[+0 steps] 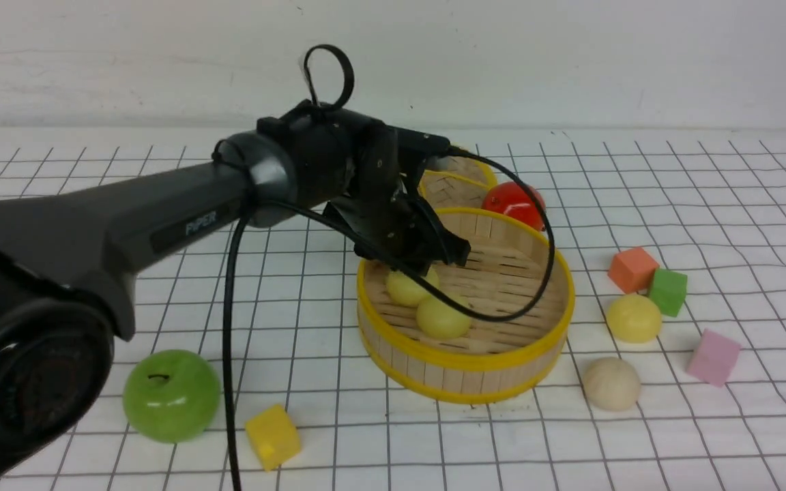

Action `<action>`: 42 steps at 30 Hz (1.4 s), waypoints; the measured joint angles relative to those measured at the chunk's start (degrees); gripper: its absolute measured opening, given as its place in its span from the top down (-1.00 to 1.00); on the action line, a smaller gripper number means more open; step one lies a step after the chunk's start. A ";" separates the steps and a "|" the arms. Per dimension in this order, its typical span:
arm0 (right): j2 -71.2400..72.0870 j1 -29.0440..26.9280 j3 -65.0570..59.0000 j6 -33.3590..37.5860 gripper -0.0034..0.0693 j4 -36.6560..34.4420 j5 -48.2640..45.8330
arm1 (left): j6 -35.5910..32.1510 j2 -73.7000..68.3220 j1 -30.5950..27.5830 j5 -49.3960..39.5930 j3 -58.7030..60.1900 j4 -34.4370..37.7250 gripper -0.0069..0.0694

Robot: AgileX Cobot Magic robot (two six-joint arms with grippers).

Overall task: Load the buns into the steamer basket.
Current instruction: Use the left arm to put the steamed stuffed bun into the steamer, then use the right arm to grab a steamed stuffed bun

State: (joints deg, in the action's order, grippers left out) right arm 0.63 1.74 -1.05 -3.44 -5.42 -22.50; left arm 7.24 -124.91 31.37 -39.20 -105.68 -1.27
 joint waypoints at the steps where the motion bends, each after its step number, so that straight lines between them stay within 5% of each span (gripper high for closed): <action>1: 0.00 0.00 0.00 0.00 0.25 0.00 0.00 | 0.84 0.00 0.00 -0.05 -0.37 -0.64 -0.11; 6: 0.00 0.00 0.00 0.00 0.25 0.00 0.00 | 3.21 2.39 0.07 -6.14 -1.90 -1.51 -0.34; 10: 0.00 0.00 0.00 0.00 0.25 0.00 0.00 | 3.37 8.15 0.65 -12.66 -1.54 -1.66 -0.18; 14: 0.00 0.00 0.00 0.00 0.25 0.00 0.00 | 3.39 22.67 1.20 -14.67 5.66 0.71 0.59; 17: 0.00 0.00 0.00 0.00 0.25 0.00 0.00 | 2.06 33.07 1.20 -10.50 14.11 2.73 0.85; 27: 0.00 0.00 -0.12 -0.93 0.25 -0.80 1.52 | -3.80 74.65 1.20 12.95 53.38 12.09 0.85; 35: 0.00 0.00 -0.20 -12.16 0.27 -19.42 13.40 | -4.20 106.11 1.20 28.76 83.36 13.08 0.85; 42: -14.15 0.00 19.10 -5.95 0.75 -18.64 -8.88 | -4.20 112.50 1.20 27.76 89.02 13.08 0.85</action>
State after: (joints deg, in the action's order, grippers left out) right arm -13.52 1.74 18.05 -9.38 -24.06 -31.38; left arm 3.04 -12.41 32.57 -11.44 -16.66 11.81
